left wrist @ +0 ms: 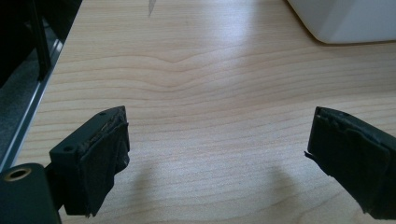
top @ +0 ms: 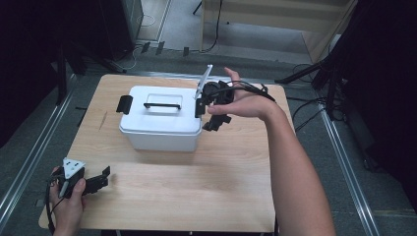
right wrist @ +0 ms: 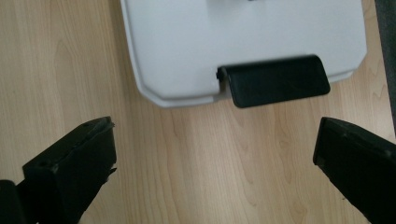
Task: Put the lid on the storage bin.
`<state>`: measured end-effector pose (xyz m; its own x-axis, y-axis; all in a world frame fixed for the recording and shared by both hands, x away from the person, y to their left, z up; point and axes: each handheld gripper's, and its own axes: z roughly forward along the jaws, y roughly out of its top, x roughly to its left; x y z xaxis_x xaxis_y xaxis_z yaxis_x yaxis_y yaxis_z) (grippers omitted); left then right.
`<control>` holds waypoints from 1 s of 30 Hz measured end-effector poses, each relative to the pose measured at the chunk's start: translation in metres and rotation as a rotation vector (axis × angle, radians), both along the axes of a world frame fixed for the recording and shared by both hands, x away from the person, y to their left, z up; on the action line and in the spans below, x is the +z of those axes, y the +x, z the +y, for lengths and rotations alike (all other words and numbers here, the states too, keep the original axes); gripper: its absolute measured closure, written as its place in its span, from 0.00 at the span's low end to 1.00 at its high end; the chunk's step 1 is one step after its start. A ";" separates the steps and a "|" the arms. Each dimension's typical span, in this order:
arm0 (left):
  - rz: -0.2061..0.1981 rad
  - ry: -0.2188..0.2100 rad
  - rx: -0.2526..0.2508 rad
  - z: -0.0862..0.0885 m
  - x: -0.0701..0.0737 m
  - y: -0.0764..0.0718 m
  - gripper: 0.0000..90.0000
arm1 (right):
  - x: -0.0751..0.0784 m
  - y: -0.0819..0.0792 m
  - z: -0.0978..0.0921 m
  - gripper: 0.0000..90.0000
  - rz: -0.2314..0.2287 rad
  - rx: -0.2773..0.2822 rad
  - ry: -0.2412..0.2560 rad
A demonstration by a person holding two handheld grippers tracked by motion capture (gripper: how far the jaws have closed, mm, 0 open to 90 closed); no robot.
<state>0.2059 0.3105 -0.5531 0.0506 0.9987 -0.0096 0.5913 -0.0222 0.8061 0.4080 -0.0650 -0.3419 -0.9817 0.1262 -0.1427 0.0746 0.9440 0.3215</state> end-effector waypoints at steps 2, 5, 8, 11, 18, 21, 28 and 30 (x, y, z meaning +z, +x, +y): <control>-0.001 0.000 0.001 0.000 0.000 0.000 0.07 | -0.001 -0.002 -0.007 0.00 -0.002 -0.007 0.007; -0.004 0.002 0.003 -0.001 0.000 0.000 0.07 | -0.004 -0.005 -0.017 0.00 -0.002 -0.026 0.010; -0.001 0.005 0.000 -0.001 0.000 0.000 0.07 | -0.008 -0.007 -0.027 0.00 0.003 -0.038 0.014; 0.000 0.005 0.000 -0.001 0.000 0.000 0.07 | -0.011 -0.010 -0.037 0.00 0.010 -0.055 0.014; 0.000 0.007 0.000 -0.001 0.000 0.000 0.07 | -0.019 -0.014 -0.056 0.00 0.004 -0.075 0.021; 0.000 0.010 -0.001 -0.001 0.000 0.000 0.07 | -0.022 -0.015 -0.064 0.00 0.003 -0.083 0.022; 0.003 0.013 -0.004 -0.001 0.000 0.000 0.07 | -0.033 -0.021 -0.082 0.00 -0.003 -0.115 0.025; 0.003 0.013 -0.003 -0.001 0.000 0.000 0.07 | -0.035 -0.023 -0.086 0.00 -0.004 -0.119 0.029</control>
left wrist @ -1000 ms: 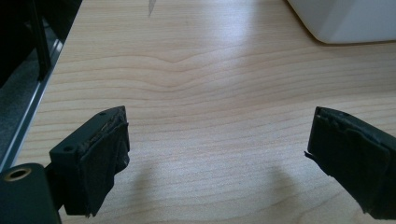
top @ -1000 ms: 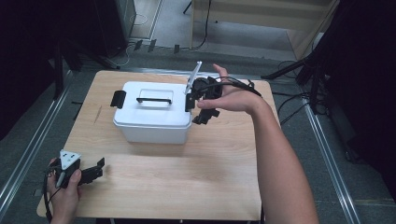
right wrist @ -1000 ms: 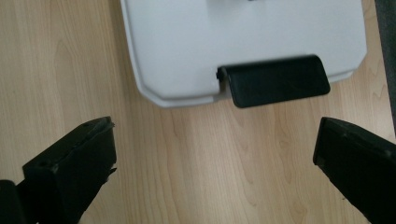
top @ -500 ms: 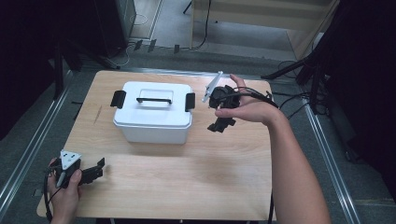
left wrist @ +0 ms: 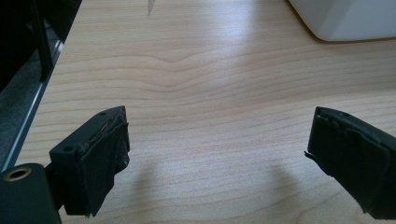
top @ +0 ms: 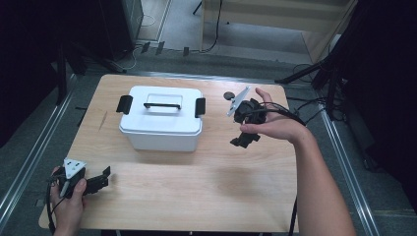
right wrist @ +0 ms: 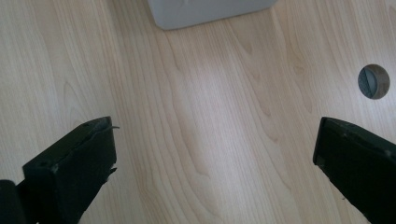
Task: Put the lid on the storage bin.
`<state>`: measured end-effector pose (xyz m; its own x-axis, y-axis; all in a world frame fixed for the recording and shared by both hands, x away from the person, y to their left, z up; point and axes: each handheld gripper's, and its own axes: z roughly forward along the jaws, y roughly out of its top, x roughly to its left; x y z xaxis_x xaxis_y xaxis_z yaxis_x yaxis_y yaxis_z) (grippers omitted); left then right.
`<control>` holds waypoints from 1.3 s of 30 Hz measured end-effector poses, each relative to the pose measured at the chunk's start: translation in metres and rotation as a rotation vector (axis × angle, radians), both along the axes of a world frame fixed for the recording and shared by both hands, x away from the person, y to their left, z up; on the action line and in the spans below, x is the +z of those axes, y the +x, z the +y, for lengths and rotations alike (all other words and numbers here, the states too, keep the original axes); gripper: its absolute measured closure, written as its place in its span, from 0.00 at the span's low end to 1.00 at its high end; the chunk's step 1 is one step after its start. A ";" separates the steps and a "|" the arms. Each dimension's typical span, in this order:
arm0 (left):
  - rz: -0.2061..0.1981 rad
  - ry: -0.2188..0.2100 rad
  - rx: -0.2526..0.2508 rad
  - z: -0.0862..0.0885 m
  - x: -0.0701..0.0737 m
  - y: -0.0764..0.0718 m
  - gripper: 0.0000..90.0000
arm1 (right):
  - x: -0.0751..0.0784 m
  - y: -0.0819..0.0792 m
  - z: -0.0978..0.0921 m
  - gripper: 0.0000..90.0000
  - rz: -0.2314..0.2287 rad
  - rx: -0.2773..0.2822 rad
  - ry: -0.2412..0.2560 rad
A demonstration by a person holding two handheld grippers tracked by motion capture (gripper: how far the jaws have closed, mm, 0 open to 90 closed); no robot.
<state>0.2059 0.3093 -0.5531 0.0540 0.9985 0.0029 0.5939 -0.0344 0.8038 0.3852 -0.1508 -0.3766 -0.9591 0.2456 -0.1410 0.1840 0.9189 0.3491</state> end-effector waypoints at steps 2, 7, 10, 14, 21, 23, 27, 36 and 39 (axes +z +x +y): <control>0.000 0.000 0.000 0.000 0.000 0.000 0.07 | -0.002 -0.002 -0.005 0.00 -0.002 -0.009 0.001; 0.001 0.003 0.000 0.000 0.000 0.000 0.07 | -0.006 -0.006 -0.016 0.00 -0.008 -0.032 0.003; 0.001 0.004 0.000 0.000 0.000 0.000 0.07 | -0.009 -0.009 -0.023 0.00 -0.010 -0.044 0.009; 0.000 0.004 0.000 0.000 0.000 0.000 0.07 | -0.015 -0.013 -0.033 0.00 -0.010 -0.060 0.016; -0.001 0.007 0.001 -0.001 0.000 0.000 0.07 | -0.024 -0.021 -0.047 0.00 -0.025 -0.084 0.029; -0.001 0.007 0.000 -0.001 0.000 0.000 0.07 | -0.027 -0.024 -0.050 0.00 -0.030 -0.086 0.030; -0.001 0.008 0.001 -0.001 0.000 0.000 0.07 | -0.033 -0.030 -0.058 0.00 -0.032 -0.103 0.043; -0.001 0.009 0.002 -0.001 0.000 0.000 0.07 | -0.047 -0.040 -0.079 0.00 -0.029 -0.143 0.072; -0.001 0.010 0.002 -0.001 0.000 0.000 0.07 | -0.053 -0.043 -0.086 0.00 -0.026 -0.164 0.081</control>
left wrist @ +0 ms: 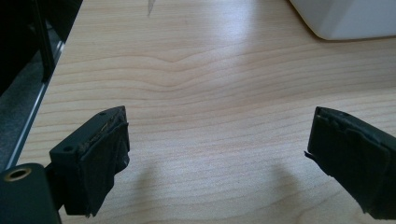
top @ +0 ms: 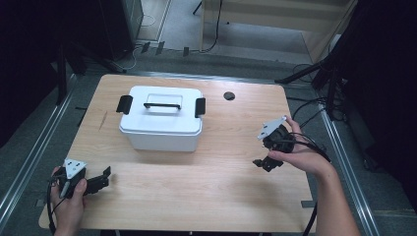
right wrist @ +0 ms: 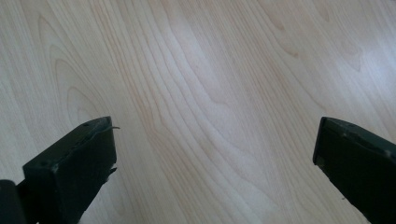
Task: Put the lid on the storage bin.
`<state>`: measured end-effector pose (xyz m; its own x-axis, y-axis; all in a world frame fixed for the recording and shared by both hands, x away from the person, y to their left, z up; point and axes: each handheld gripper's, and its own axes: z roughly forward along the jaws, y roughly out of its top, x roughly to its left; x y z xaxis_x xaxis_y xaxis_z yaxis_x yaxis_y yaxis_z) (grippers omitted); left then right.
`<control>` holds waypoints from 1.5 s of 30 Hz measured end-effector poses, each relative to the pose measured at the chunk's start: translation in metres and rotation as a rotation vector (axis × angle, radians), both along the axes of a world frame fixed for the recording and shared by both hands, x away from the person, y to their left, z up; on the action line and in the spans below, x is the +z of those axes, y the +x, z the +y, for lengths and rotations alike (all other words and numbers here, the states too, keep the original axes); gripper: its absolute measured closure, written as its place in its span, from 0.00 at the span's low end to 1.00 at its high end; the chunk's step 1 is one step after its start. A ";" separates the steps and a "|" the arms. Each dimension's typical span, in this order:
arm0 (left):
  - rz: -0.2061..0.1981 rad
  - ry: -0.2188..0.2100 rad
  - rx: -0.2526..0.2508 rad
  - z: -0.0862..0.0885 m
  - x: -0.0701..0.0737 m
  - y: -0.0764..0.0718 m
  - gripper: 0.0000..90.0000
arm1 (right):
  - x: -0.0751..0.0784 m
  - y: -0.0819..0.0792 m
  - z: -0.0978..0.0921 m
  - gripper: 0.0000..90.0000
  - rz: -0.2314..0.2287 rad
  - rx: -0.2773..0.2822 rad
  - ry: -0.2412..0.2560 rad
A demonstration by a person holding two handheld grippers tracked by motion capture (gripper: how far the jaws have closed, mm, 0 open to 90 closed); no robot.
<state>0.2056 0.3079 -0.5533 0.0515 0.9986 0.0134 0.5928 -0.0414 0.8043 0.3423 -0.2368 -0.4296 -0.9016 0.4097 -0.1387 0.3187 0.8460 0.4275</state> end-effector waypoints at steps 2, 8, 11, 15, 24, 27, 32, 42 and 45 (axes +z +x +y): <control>0.001 0.003 -0.001 0.000 0.000 0.000 0.07 | -0.005 -0.002 -0.005 0.00 -0.002 -0.009 0.007; 0.000 0.006 -0.001 0.000 0.000 0.000 0.07 | -0.016 -0.009 -0.018 0.00 -0.016 -0.049 0.047; 0.000 0.008 -0.002 0.000 0.000 0.000 0.07 | -0.024 -0.013 -0.024 0.00 -0.020 -0.062 0.057; 0.001 0.006 0.000 -0.001 0.000 -0.001 0.07 | -0.032 -0.020 -0.030 0.00 -0.034 -0.079 0.093; -0.001 0.005 0.000 -0.001 0.000 -0.001 0.07 | -0.052 -0.035 -0.048 0.00 -0.041 -0.127 0.155; -0.003 0.004 0.004 -0.001 0.000 -0.001 0.07 | -0.057 -0.041 -0.052 0.00 -0.036 -0.134 0.160; -0.004 0.004 0.004 -0.001 0.000 -0.001 0.07 | -0.066 -0.051 -0.059 0.00 -0.042 -0.146 0.178; -0.004 0.008 0.006 -0.002 0.000 -0.001 0.07 | -0.082 -0.070 -0.075 0.00 -0.102 -0.219 0.309; -0.005 0.008 0.007 -0.002 0.000 -0.001 0.07 | -0.087 -0.076 -0.080 0.00 -0.123 -0.246 0.370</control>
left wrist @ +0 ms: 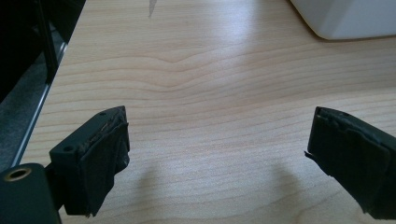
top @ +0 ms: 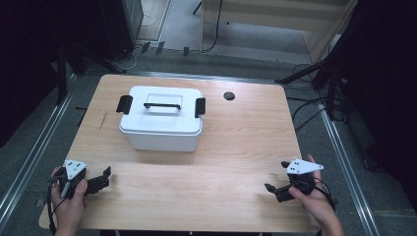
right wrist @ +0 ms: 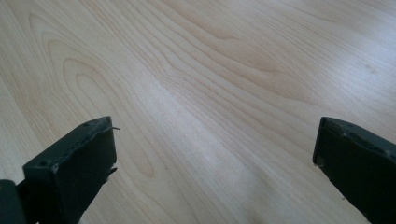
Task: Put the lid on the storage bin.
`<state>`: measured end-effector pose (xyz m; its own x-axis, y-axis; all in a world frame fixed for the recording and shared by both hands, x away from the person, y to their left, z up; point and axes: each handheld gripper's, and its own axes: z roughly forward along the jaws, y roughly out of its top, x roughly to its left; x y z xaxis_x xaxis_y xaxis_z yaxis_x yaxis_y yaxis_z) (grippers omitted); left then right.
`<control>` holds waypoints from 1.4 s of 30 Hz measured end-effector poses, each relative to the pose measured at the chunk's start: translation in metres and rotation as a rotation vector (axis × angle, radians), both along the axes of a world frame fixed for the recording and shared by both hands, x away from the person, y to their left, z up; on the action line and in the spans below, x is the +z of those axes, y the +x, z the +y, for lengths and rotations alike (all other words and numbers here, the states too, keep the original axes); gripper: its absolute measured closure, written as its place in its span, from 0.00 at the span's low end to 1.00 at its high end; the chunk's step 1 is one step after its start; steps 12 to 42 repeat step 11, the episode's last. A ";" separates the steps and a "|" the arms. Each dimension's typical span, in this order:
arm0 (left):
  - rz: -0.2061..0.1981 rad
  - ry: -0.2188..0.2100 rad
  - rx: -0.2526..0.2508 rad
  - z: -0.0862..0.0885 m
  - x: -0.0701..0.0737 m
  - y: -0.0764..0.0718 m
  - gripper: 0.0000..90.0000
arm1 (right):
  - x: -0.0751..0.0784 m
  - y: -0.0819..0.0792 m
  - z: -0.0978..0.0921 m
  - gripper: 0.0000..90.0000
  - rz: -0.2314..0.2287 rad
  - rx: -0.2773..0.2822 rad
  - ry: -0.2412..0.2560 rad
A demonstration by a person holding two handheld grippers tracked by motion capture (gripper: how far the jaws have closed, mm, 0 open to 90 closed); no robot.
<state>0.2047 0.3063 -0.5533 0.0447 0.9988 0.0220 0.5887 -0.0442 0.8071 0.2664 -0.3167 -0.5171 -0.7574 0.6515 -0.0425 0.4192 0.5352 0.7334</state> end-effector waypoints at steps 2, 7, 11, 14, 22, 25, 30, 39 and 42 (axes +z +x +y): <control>0.001 0.000 0.001 0.000 0.000 0.000 0.07 | -0.005 -0.004 -0.003 0.00 -0.007 -0.022 0.030; 0.002 0.001 0.000 0.000 0.000 0.000 0.07 | -0.017 -0.012 -0.009 0.00 0.002 -0.054 0.047; 0.008 0.002 -0.002 0.000 0.000 0.000 0.07 | -0.023 -0.014 -0.011 0.00 -0.003 -0.067 0.052; 0.008 0.002 -0.002 0.000 0.000 0.000 0.07 | -0.023 -0.014 -0.011 0.00 -0.003 -0.067 0.052; 0.008 0.002 -0.002 0.000 0.000 0.000 0.07 | -0.023 -0.014 -0.011 0.00 -0.003 -0.067 0.052; 0.008 0.002 -0.002 0.000 0.000 0.000 0.07 | -0.023 -0.014 -0.011 0.00 -0.003 -0.067 0.052; 0.008 0.002 -0.002 0.000 0.000 0.000 0.07 | -0.023 -0.014 -0.011 0.00 -0.003 -0.067 0.052; 0.008 0.002 -0.002 0.000 0.000 0.000 0.07 | -0.023 -0.014 -0.011 0.00 -0.003 -0.067 0.052; 0.008 0.002 -0.002 0.000 0.000 0.000 0.07 | -0.023 -0.014 -0.011 0.00 -0.003 -0.067 0.052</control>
